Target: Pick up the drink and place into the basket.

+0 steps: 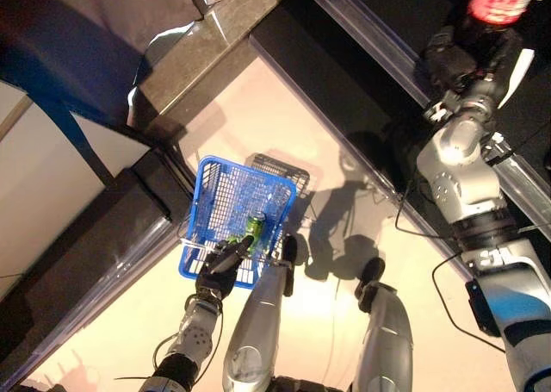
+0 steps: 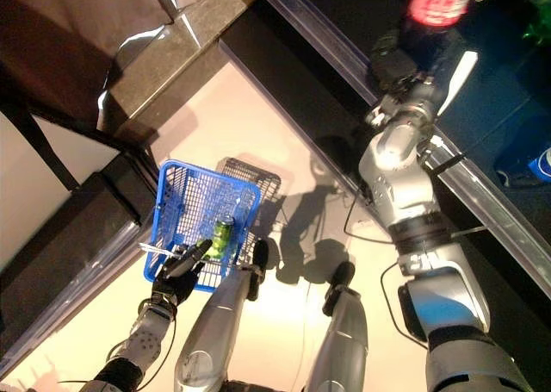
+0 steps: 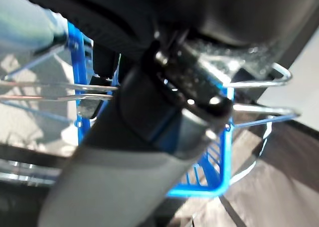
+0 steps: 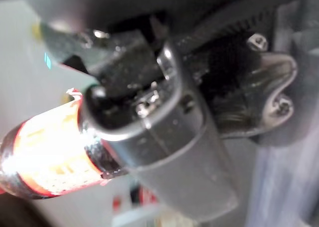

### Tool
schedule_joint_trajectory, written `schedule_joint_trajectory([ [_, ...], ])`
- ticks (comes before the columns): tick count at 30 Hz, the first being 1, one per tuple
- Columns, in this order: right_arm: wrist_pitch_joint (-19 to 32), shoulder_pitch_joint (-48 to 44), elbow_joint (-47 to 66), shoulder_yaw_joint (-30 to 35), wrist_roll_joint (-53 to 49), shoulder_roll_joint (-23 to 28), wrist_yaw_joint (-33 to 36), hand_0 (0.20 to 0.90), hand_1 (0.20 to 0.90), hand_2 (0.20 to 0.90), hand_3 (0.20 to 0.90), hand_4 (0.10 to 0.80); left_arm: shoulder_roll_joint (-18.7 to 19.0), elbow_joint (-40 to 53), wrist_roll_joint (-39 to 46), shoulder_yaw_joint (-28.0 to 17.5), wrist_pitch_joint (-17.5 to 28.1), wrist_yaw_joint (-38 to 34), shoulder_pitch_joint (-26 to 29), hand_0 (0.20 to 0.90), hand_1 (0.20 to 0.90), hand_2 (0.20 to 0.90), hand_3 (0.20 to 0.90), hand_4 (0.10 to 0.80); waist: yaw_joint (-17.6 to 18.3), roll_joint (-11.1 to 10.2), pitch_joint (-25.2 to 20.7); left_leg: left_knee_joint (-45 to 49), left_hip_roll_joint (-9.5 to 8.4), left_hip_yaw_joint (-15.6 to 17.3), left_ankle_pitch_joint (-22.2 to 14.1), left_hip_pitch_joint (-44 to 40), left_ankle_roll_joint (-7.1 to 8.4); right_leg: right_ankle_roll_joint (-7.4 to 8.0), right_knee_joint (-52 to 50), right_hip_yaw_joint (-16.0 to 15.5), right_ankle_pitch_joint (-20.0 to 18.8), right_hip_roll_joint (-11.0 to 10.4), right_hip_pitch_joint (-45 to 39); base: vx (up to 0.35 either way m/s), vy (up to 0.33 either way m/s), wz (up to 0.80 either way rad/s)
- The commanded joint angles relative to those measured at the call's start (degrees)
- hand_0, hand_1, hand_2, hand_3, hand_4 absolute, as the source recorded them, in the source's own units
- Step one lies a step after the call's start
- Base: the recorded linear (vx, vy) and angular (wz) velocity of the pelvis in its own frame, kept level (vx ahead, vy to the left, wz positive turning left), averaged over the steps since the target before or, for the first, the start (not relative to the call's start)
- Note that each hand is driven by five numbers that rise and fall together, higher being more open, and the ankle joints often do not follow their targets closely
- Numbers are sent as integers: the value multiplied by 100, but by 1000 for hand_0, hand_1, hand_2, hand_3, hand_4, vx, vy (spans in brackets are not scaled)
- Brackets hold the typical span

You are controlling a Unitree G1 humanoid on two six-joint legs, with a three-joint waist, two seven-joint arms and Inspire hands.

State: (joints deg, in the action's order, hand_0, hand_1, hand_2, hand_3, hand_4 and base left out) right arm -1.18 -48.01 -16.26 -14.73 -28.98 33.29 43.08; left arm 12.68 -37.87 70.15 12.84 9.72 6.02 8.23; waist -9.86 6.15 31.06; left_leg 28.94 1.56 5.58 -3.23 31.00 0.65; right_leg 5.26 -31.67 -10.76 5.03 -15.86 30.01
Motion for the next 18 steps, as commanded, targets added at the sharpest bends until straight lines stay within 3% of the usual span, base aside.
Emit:
schedule_joint_trajectory([
  [1, 569, -570, 1811, 391, 897, 277, -785, 300, 300, 300, 200, 100, 731, 1557, -119, -35, 464, 858, -767, 300, 300, 300, 200, 100, 45, -80, -126, -195, -280, -171, -190, -663, -157, -270, -24, -389, 252, 152, -754, 32, -22, 0],
  [10, 366, 497, 3001, 264, 469, -147, -2055, 300, 300, 300, 200, 100, 736, 2653, -286, -312, 471, 1079, -1208, 300, 300, 300, 200, 100, 13, -132, -368, -318, -208, -190, -110, -1302, 1, -401, 184, -579, 383, 159, -1620, 48, -16, -2],
  [18, 166, 1119, 3535, -215, 59, -605, -2524, 300, 300, 300, 200, 100, 779, 3565, -501, -417, 347, 1021, -1370, 300, 300, 300, 200, 100, -74, -168, -576, -461, -143, -261, 74, -1738, 107, -458, 421, -719, 414, 217, -2242, 69, -44, 11],
])
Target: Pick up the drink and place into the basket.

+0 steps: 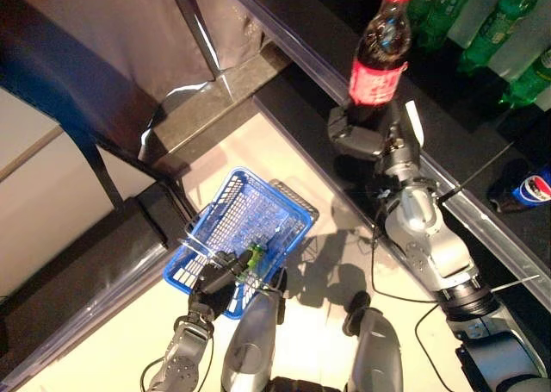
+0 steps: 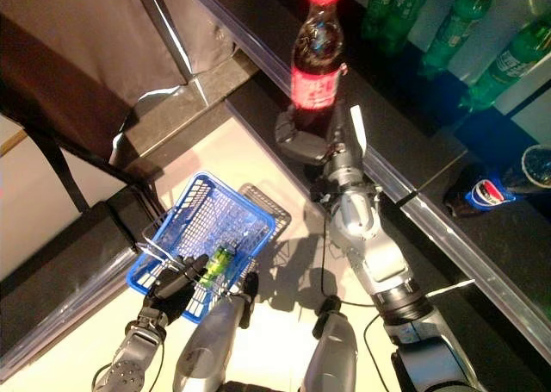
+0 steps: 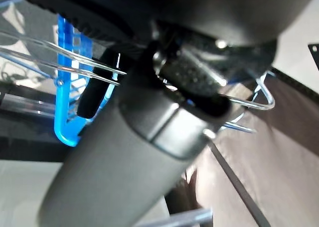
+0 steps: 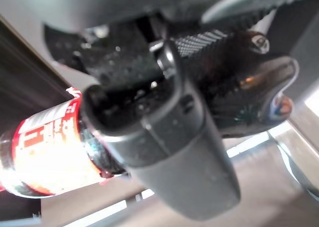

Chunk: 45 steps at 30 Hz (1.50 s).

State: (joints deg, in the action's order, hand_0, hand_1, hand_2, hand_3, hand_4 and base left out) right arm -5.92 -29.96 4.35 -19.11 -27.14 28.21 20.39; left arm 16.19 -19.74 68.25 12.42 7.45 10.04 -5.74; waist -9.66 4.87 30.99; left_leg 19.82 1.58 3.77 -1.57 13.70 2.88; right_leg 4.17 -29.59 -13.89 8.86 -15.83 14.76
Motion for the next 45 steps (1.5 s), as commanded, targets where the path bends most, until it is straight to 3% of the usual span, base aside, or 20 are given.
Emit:
schedule_joint_trajectory([
  [1, 552, -616, 1498, 71, -163, -220, -334, 300, 300, 300, 200, 100, 462, 1953, -347, -404, 529, 618, 32, 300, 300, 300, 200, 100, -133, -52, -611, 434, -151, -103, -86, -81, -111, -349, 261, -436, 29, 217, -816, 35, -43, 0],
  [10, 222, -625, 1406, -771, -510, -737, -108, 300, 300, 300, 200, 100, 627, 2845, -445, -414, 97, 789, -27, 300, 300, 300, 200, 100, -406, -56, -783, 207, -202, -272, -35, -452, -87, -342, 563, -645, 0, 257, -1338, 58, -35, 13],
  [24, 203, -369, 864, -1610, -740, -1277, 391, 300, 300, 300, 200, 100, 874, 4414, -399, -290, -495, 1639, 420, 300, 300, 300, 200, 100, -744, -117, -951, 61, -300, -598, -51, -674, -79, -243, 848, -960, -88, 278, -1747, 44, -30, 15],
  [38, 199, 79, -648, -1996, 33, -1760, 646, 300, 300, 300, 200, 100, 899, 5045, 190, -481, -995, 2626, 605, 300, 300, 300, 200, 100, -953, -73, -1028, 129, -379, -741, -62, -684, -42, -208, 852, -1125, -52, 257, -1902, 30, -16, 7],
  [45, 369, 268, -1511, -1934, 338, -1878, 800, 300, 300, 300, 200, 100, 952, 5008, 292, -626, -923, 3324, 420, 300, 300, 300, 200, 100, -1043, 1, -1052, 173, -420, -763, -52, -630, -16, -212, 847, -1196, -43, 232, -1928, 9, 0, 1],
])
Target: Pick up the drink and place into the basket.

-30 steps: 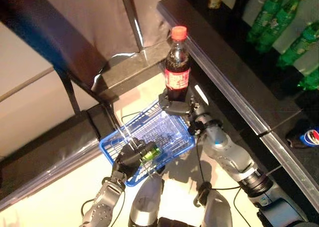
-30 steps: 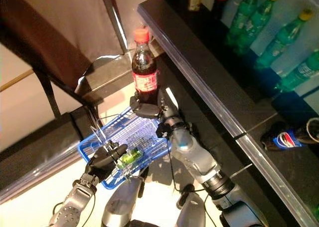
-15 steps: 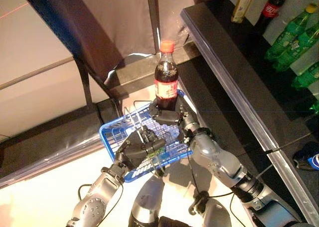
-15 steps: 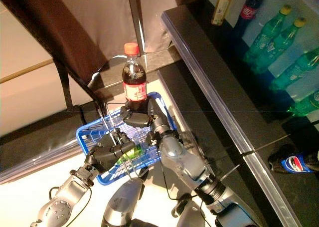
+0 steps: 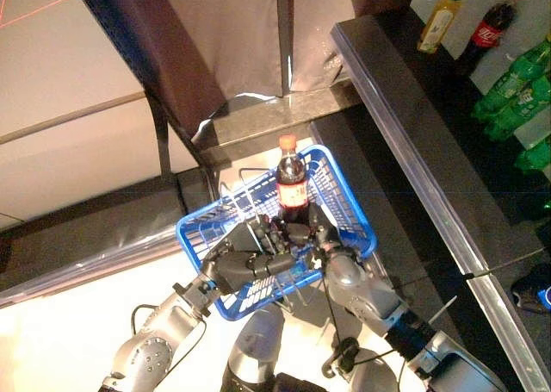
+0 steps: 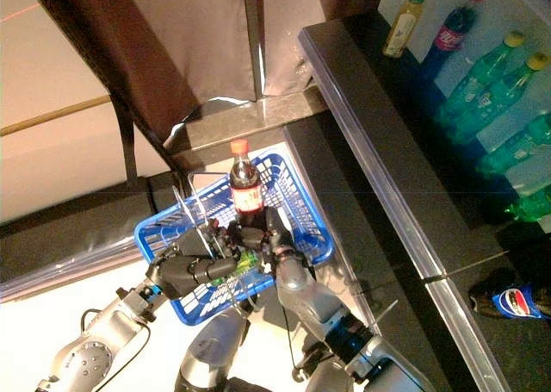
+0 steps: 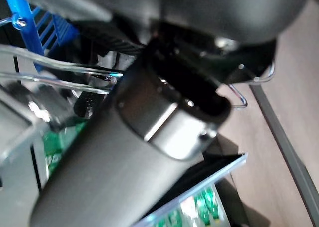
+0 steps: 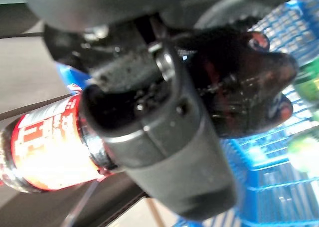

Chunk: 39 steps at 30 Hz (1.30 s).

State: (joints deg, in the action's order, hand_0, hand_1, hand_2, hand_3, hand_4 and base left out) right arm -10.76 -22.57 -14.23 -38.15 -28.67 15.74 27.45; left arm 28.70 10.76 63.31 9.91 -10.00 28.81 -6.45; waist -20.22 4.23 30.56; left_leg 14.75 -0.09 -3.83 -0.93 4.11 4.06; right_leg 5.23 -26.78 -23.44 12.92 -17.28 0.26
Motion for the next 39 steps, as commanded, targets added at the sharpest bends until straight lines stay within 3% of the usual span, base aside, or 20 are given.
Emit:
schedule_joint_trajectory([
  [1, 915, -418, 141, 18, 458, -657, 135, 300, 300, 300, 200, 100, -284, 1932, 794, -423, 815, 1542, 468, 300, 300, 300, 200, 100, -5, 78, -1016, 699, -261, 0, -130, 336, -130, -315, 547, -269, -446, 361, -484, 38, 2, 2],
  [12, 1205, 108, -911, 372, 185, -907, 151, 300, 300, 300, 200, 100, -397, 1876, 778, -594, 633, 2044, 216, 300, 300, 300, 200, 100, -78, 175, -1057, 764, -290, -10, -144, 393, -99, -288, 513, -362, -437, 319, -541, 32, -4, 4],
  [22, 1704, 284, -1519, 550, -1509, -1288, -229, 300, 300, 300, 200, 100, -424, 2054, 678, -414, 600, 1984, 258, 300, 300, 300, 200, 100, -137, 246, -995, 784, -333, -54, -176, 418, -88, -260, 475, -415, -455, 302, -553, 9, -6, 2],
  [26, 1827, 425, -1725, 676, -2839, -1505, -826, 300, 300, 300, 200, 100, -364, 2119, 719, -398, 503, 2067, 179, 300, 300, 300, 200, 100, -207, 270, -973, 781, -341, -92, -195, 413, -82, -236, 487, -475, -476, 306, -593, 11, -18, 0],
  [31, 1480, 532, -1860, 820, -4212, -1623, -1729, 300, 300, 300, 200, 100, -242, 2138, 805, -508, 318, 2235, 35, 300, 300, 300, 200, 100, -317, 255, -1000, 782, -346, -124, -229, 410, -91, -219, 492, -560, -492, 308, -642, 32, -31, 1],
  [39, 673, 734, -1966, 862, -4800, -1468, -2296, 300, 300, 300, 200, 100, -70, 2152, 952, -688, 36, 2365, -196, 300, 300, 300, 200, 100, -436, 199, -1123, 772, -351, -181, -243, 366, -114, -199, 500, -638, -521, 343, -738, 73, -18, 10],
])
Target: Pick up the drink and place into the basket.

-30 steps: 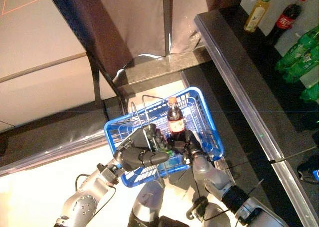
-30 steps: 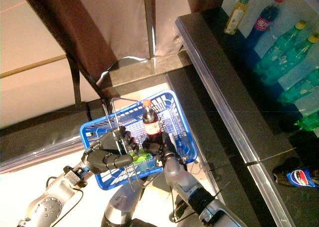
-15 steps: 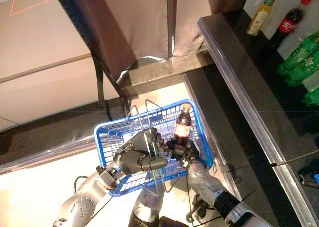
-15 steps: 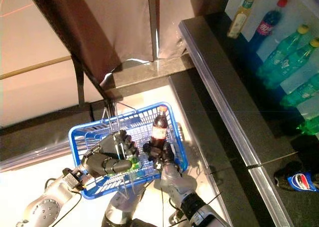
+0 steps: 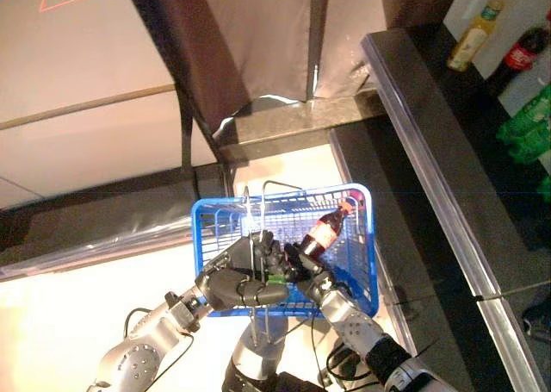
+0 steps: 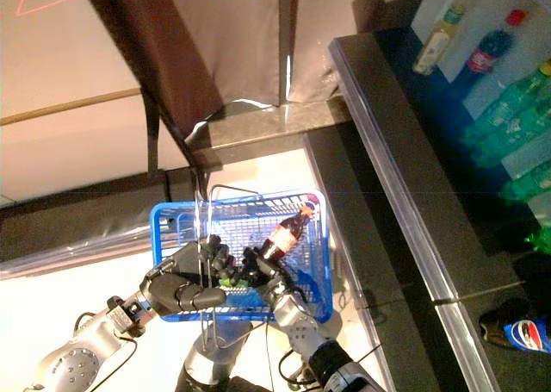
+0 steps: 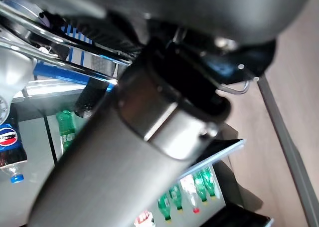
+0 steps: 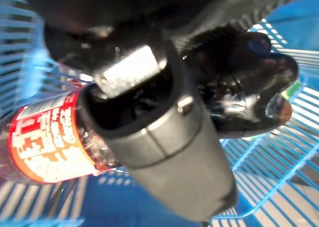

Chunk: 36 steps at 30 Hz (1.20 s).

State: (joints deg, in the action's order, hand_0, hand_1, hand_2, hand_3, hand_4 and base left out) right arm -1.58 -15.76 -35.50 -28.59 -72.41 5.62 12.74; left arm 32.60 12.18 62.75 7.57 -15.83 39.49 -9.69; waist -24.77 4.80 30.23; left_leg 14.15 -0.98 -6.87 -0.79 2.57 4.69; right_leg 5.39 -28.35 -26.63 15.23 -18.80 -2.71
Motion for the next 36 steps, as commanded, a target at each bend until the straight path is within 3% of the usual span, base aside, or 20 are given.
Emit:
schedule_joint_trajectory([
  [1, -411, 92, 122, -74, -584, -443, -900, 300, 300, 300, 200, 100, -459, 2013, 1004, -463, 583, 1327, 89, 300, 300, 300, 200, 100, 5, 132, -1106, 832, -261, 117, -258, 509, -180, -211, 663, -325, -756, 499, -457, 64, -13, 0],
  [6, -979, 276, -42, 61, -1374, -471, -1265, 300, 300, 300, 200, 100, -416, 2020, 990, -465, 474, 1395, -89, 300, 300, 300, 200, 100, -51, 113, -1207, 800, -239, 86, -251, 411, -196, -198, 708, -340, -761, 539, -576, 78, -2, 9],
  [12, -1208, 554, -78, 175, -1533, -445, -1189, 300, 300, 300, 200, 100, -385, 2063, 1049, -518, 335, 1452, -328, 300, 300, 300, 200, 100, -78, 110, -1323, 730, -216, 61, -224, 287, -200, -164, 776, -335, -782, 577, -701, 74, 15, 2],
  [14, -1225, 588, -155, 228, -1550, -443, -1165, 500, 500, 500, 433, 333, -395, 2061, 1024, -521, 292, 1462, -385, 300, 300, 300, 200, 100, -84, 100, -1356, 705, -202, 60, -218, 241, -196, -156, 800, -326, -784, 595, -743, 75, 12, 1],
  [15, -1202, 625, -204, 264, -1534, -450, -1103, 820, 820, 820, 807, 707, -389, 2090, 1031, -530, 245, 1444, -433, 300, 300, 300, 200, 100, -94, 98, -1386, 689, -191, 55, -210, 207, -198, -150, 821, -321, -791, 611, -781, 60, 11, 3],
  [16, -1187, 639, -230, 282, -1520, -452, -1060, 900, 900, 900, 900, 800, -388, 2092, 1039, -527, 227, 1440, -458, 300, 300, 300, 200, 100, -96, 98, -1402, 681, -187, 53, -207, 188, -198, -145, 832, -318, -796, 618, -802, 88, 14, 7],
  [24, -923, 964, -351, 386, -1342, -507, -1021, 900, 900, 900, 900, 800, -377, 2114, 1147, -516, 34, 1302, -680, 300, 300, 300, 200, 100, -103, 29, -1614, 604, -145, 26, -204, -34, -184, -81, 992, -296, -847, 686, -1037, 75, 9, 2],
  [36, -148, 1928, 1261, 138, -584, -474, -868, 900, 900, 900, 900, 800, -420, 2101, 1297, -841, -145, 1108, -1042, 300, 300, 300, 200, 100, 35, -215, -1775, 470, -50, 81, -243, -291, -199, 51, 1190, -210, -908, 778, -1219, 42, -8, 0],
])
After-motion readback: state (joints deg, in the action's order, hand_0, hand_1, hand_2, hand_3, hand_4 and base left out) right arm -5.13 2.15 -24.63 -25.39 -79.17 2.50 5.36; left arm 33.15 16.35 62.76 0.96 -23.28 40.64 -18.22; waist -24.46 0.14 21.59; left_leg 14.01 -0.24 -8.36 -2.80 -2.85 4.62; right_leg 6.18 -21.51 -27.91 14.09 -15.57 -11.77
